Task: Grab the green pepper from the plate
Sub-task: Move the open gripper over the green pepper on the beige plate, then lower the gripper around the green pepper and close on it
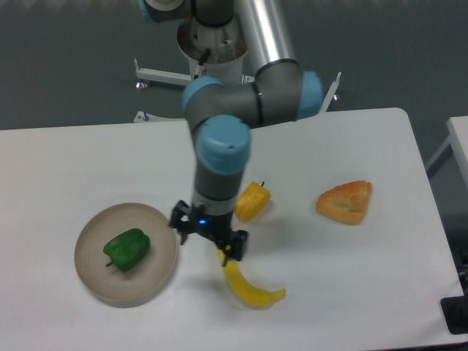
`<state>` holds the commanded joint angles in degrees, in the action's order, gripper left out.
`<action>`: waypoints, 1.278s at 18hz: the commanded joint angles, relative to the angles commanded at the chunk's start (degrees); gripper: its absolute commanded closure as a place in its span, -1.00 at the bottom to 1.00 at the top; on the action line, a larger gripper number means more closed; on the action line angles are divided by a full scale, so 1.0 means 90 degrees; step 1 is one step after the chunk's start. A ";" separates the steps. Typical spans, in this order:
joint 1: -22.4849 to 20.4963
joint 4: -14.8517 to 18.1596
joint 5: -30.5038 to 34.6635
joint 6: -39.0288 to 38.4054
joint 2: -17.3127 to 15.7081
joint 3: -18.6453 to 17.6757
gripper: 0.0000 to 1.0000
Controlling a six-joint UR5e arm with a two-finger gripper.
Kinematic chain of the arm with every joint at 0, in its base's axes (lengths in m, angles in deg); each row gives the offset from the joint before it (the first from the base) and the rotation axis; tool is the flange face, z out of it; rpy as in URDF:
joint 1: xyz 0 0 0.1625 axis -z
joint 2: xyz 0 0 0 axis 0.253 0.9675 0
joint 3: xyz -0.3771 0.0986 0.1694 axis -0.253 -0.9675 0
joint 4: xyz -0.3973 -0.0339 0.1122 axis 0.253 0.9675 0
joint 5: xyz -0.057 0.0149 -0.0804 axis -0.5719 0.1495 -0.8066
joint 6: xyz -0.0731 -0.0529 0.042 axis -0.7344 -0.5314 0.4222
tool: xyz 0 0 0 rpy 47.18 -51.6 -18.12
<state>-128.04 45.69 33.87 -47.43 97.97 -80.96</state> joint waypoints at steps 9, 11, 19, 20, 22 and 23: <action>0.0479 0.0058 -0.0274 0.0508 0.0029 -0.0371 -1.00; 0.0489 0.0039 -0.0264 0.0498 0.0010 -0.0479 -1.00; 0.0519 -0.0020 -0.0235 0.0391 0.0088 -0.0527 -1.00; 0.0548 -0.0020 -0.0244 0.0381 0.0098 -0.0537 -1.00; 0.0567 -0.0029 -0.0235 0.0381 0.0107 -0.0537 -1.00; 0.0577 -0.0039 -0.0234 0.0381 0.0117 -0.0547 -1.00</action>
<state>-122.85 45.34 31.76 -44.00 99.03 -85.88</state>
